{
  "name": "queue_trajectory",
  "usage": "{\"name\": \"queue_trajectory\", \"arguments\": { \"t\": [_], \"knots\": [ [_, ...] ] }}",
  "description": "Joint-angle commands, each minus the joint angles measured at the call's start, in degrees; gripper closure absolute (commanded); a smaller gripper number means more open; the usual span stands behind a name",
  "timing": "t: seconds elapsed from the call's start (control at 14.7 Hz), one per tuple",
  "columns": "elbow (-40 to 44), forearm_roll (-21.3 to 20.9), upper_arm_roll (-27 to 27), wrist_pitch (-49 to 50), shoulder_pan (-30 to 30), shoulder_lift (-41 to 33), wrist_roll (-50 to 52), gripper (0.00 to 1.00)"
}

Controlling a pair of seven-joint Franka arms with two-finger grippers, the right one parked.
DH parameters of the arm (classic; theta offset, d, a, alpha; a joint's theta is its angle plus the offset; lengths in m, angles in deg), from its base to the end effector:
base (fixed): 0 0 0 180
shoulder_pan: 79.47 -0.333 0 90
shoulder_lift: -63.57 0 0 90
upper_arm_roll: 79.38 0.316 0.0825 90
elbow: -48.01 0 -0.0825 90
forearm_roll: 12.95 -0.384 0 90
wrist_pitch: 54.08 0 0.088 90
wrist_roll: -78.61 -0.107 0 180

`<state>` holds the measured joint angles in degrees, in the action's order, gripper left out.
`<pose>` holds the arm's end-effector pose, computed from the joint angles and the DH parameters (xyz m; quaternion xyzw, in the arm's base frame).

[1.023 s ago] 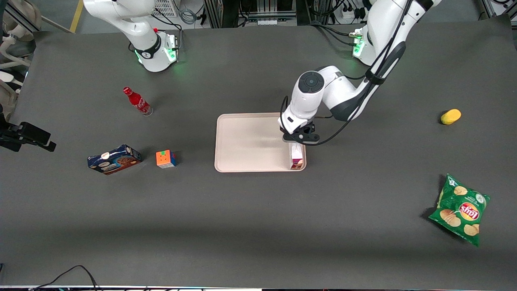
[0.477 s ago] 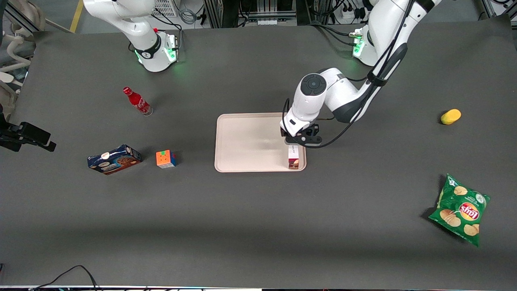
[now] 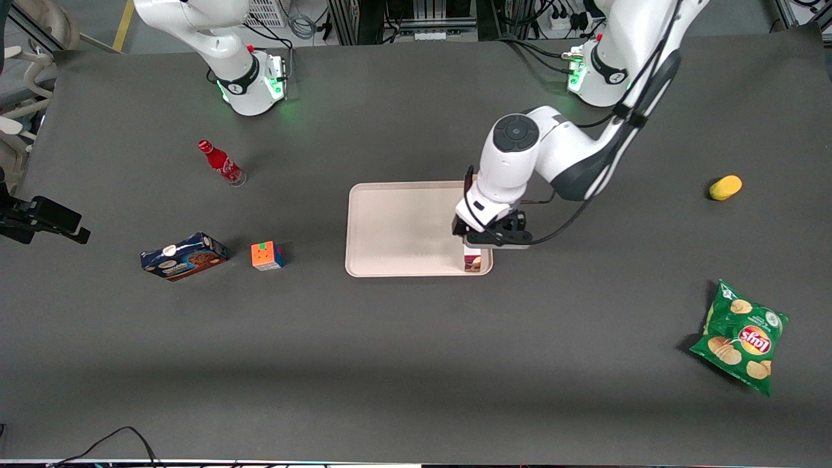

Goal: Place red cookie box on tray

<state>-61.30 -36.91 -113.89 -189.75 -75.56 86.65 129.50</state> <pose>0.5151 -0.3713 0.3326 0.9962 -0.0047 0.0845 0.0200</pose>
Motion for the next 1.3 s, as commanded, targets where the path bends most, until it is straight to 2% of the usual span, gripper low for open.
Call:
{"name": "queue_trajectory", "arguments": {
  "t": [0.0,0.27,0.41,0.55,0.89,1.23],
  "knots": [
    [9.3,5.4,1.6,12.0,-2.1,-2.9,-11.3,0.00],
    [20.4,12.7,8.9,27.5,-2.9,-6.4,-27.0,0.00],
    [22.2,14.6,14.2,31.9,-3.6,-10.2,-37.5,0.00],
    [23.2,18.5,18.7,36.0,-4.6,-14.3,-45.8,0.00],
    [32.0,19.3,25.4,49.3,-4.9,-16.5,-46.9,0.00],
    [32.4,20.9,27.0,49.9,-5.5,-16.6,-47.3,0.00]
  ]
}}
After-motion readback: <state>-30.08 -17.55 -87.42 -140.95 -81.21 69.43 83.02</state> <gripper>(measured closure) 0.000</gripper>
